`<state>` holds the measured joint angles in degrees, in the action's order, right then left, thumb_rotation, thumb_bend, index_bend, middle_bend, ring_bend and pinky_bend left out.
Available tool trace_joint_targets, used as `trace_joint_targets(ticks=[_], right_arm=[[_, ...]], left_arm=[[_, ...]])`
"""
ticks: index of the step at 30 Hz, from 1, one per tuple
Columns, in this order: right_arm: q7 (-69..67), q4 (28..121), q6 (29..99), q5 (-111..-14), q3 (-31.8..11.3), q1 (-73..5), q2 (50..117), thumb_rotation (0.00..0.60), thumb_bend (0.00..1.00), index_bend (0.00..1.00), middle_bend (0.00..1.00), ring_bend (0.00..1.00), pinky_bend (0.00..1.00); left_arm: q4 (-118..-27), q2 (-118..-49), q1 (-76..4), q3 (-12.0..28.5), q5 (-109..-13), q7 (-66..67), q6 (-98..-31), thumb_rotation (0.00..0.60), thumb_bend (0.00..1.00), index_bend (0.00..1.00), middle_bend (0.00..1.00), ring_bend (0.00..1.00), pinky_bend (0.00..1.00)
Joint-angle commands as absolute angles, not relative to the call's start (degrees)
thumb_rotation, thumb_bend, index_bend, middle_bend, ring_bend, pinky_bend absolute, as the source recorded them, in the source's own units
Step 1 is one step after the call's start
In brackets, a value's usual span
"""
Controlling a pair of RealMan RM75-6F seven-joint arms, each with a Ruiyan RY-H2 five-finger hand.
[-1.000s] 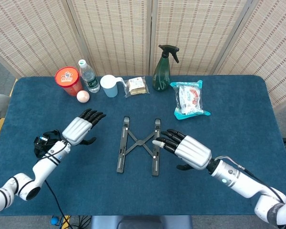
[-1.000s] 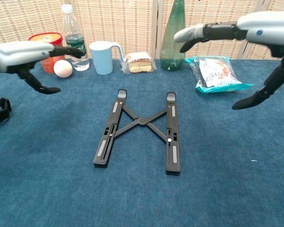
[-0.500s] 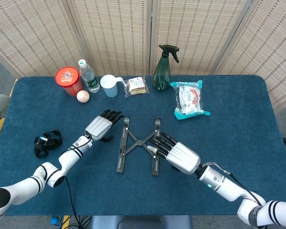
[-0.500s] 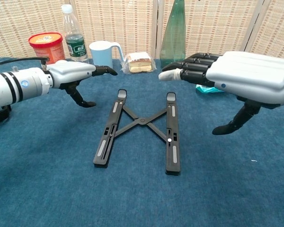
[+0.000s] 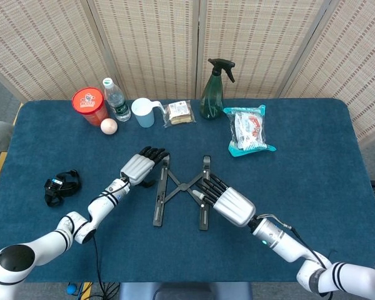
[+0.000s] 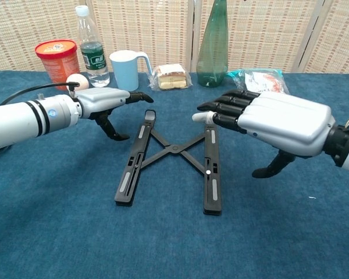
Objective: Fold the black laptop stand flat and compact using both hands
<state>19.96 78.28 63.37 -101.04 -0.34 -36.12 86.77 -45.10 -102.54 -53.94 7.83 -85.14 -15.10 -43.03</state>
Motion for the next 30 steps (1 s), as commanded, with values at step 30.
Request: trace_joint_targets(ticks=[30], right_arm=[[20.8, 64.3, 61.6, -99.9, -0.2, -39.6, 98.9, 0.6, 0.0, 0.0, 0.0, 0.0, 0.0]], left_arm=[[-39.7, -106.4, -54.7, 6.2, -83.5, -20.1, -42.8, 0.6, 0.27, 0.0, 0.0, 0.0, 0.0]])
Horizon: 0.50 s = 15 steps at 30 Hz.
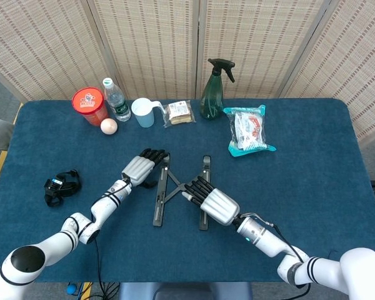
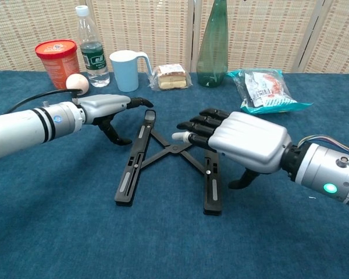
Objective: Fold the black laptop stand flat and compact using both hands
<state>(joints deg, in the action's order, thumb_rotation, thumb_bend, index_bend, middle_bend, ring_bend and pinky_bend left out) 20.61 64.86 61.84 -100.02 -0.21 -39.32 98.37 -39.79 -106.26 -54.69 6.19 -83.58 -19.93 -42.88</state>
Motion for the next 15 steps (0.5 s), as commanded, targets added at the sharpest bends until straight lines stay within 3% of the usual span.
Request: trace_joint_targets(ticks=[1, 15], right_arm=[[20.7, 64.1, 61.6, -99.9, -0.1, -39.7, 99.1, 0.6, 0.0, 0.0, 0.0, 0.0, 0.0], [20.7, 61.9, 61.5, -99.3, -0.1, -40.8, 101.0, 0.6, 0.0, 0.0, 0.0, 0.0, 0.0]], left_arm=[[-39.7, -106.4, -54.8, 6.2, -83.4, -20.2, -42.8, 0.6, 0.27, 0.0, 0.0, 0.0, 0.0], [-39.2, -107.1, -55.0, 6.1, -83.1, -20.7, -42.7, 0.6, 0.27, 0.0, 0.0, 0.0, 0.0]])
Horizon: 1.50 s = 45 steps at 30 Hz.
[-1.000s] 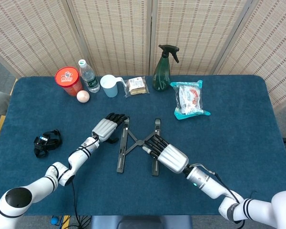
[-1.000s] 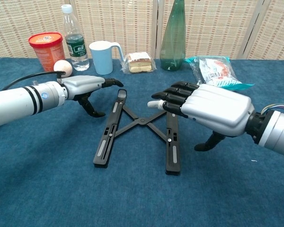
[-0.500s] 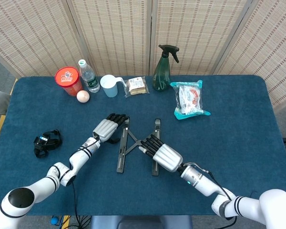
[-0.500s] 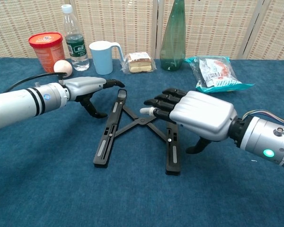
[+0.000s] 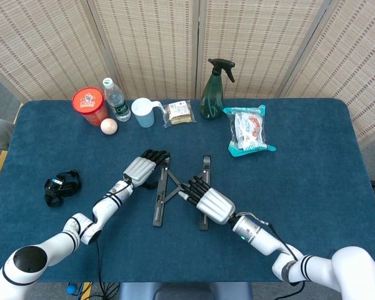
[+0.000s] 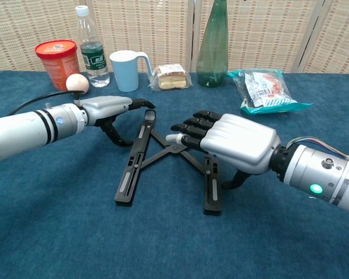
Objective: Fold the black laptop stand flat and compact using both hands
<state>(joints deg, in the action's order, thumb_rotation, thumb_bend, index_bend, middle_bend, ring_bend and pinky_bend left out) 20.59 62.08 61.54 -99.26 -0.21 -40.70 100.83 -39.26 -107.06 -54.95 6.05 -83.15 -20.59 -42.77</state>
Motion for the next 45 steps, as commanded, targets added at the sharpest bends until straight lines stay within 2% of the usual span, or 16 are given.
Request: trace_joint_targets(ticks=[1, 45], right_arm=[[20.7, 61.8, 61.5, -99.3, -0.1, -40.9, 101.0, 0.6, 0.0, 0.0, 0.0, 0.0, 0.0], [22.7, 60.4, 62.5, -97.9, -2.6, -44.6, 104.9, 0.6, 0.0, 0.0, 0.0, 0.0, 0.0]], left_arm=[[-39.1, -107.2, -55.0, 6.1, -83.1, -20.7, -42.7, 0.6, 0.27, 0.0, 0.0, 0.0, 0.0], [-40.3, -108.0, -55.7, 5.7, -82.7, -21.3, -41.6, 0.6, 0.27, 0.0, 0.0, 0.0, 0.0]])
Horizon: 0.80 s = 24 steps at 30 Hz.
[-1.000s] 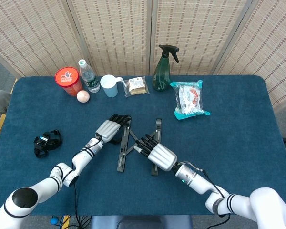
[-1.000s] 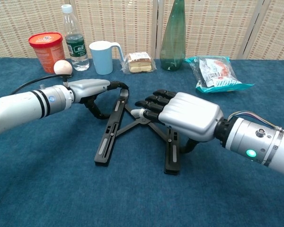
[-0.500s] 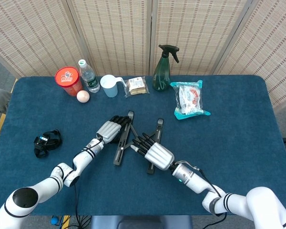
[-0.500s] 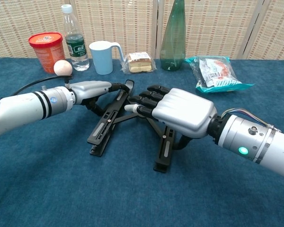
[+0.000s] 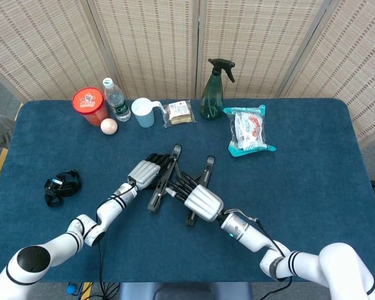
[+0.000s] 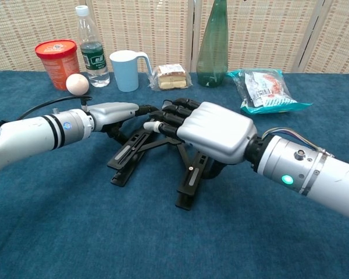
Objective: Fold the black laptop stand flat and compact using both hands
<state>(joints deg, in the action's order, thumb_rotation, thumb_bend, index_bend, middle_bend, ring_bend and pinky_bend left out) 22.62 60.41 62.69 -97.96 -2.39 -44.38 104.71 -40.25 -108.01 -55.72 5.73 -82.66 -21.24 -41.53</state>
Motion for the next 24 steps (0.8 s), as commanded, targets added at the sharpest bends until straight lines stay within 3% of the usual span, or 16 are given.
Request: trace_joint_targets(ticks=[1, 24], right_arm=[[22.8, 60.3, 62.4, -97.8, -2.7, -44.8, 105.0, 0.6, 0.0, 0.0, 0.0, 0.0, 0.0], [23.4, 60.5, 61.3, -95.5, -4.6, -47.1, 106.5, 0.6, 0.0, 0.0, 0.0, 0.0, 0.0]], left_arm=[[-40.4, -108.0, -55.7, 5.7, -82.7, -21.2, -41.6, 0.6, 0.27, 0.0, 0.0, 0.0, 0.0], [-44.1, -106.7, -55.7, 5.6, -82.9, -19.1, -42.2, 0.6, 0.27, 0.0, 0.0, 0.0, 0.0]])
